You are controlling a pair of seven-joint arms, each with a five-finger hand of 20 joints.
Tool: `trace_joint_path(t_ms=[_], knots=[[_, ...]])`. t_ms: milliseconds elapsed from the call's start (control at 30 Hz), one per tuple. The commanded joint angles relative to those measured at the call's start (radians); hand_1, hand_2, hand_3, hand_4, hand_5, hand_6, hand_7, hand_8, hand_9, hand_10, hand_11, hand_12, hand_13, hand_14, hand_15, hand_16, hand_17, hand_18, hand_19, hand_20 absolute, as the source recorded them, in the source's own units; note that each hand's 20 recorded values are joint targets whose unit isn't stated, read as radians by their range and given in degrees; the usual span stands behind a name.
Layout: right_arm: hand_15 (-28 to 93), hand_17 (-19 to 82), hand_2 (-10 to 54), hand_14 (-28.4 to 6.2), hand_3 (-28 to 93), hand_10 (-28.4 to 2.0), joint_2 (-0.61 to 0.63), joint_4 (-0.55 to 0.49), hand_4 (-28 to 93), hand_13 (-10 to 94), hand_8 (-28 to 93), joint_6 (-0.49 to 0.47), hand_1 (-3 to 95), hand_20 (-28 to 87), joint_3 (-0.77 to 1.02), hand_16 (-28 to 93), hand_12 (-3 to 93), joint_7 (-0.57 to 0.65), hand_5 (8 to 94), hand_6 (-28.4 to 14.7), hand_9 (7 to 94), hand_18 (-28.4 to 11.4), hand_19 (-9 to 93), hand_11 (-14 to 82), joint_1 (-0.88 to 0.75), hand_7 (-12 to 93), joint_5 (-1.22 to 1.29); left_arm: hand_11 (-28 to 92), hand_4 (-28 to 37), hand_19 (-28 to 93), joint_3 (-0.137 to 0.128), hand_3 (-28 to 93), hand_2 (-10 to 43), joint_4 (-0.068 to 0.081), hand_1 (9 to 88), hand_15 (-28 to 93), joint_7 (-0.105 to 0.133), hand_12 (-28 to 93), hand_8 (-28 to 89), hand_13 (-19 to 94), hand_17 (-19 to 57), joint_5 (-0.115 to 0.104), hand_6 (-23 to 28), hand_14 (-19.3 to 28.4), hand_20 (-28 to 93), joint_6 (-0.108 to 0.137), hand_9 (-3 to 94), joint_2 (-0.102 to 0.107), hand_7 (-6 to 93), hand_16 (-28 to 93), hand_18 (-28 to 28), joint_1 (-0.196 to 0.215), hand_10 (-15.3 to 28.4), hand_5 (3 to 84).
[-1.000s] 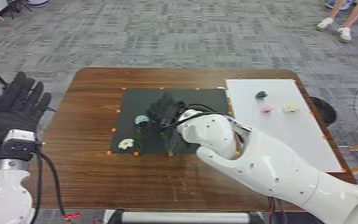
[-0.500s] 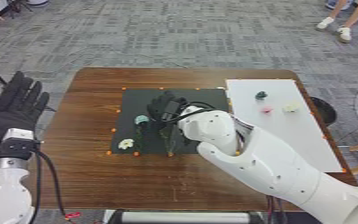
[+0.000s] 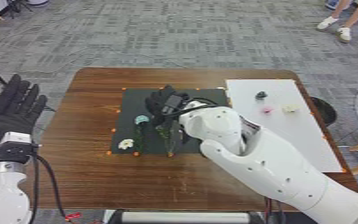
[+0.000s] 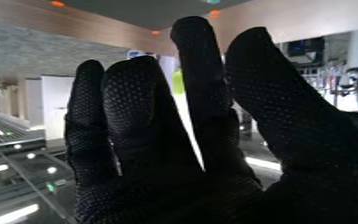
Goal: Arrange flowers
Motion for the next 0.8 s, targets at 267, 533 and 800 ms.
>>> trace_joint_path(t_ms=[267, 533, 800], knots=[[76, 19, 0.8, -16.7, 82, -18.8, 0.150, -0.123, -20, 53, -11, 0.110, 32.4, 34, 0.302, 26, 17.0, 0.155, 57.5, -4.0, 49.1, -25.3, 70, 15.3, -0.137, 21, 0.125, 14, -28.3, 18, -0.041, 70, 14.2, 0.001, 21.6, 14, 0.019, 10, -8, 20, -4.1, 0.000, 6.4, 10.1, 11, -0.010, 29.7, -0.025, 7.8, -2, 10.2, 0.023, 12.0, 39.8], [75, 20, -0.7, -16.6, 81, -18.2, 0.279, -0.091, -20, 54, -10, 0.147, 33.8, 34, 0.444, 25, 16.8, 0.281, 54.4, -5.4, 49.8, -25.5, 71, 15.9, -0.220, 13, 0.131, 14, -28.3, 18, -0.070, 70, 14.2, -0.018, 21.5, 14, 0.032, 10, -8, 21, -4.0, 0.000, 6.3, 10.1, 11, -0.014, 29.7, -0.032, 7.7, -2, 10.2, 0.061, 12.1, 39.7], [76, 21, -6.5, -16.0, 82, -17.1, 0.370, -0.099, -21, 55, -10, 0.107, 37.4, 34, 0.577, 26, 16.4, 0.349, 53.7, -5.8, 49.3, -25.2, 71, 16.1, -0.318, 12, 0.110, 13, -28.3, 18, -0.075, 71, 14.2, -0.019, 21.3, 14, 0.033, 10, -8, 21, -4.1, 0.001, 6.3, 10.1, 11, -0.011, 29.7, -0.033, 7.6, -2, 10.3, 0.067, 12.0, 39.7]])
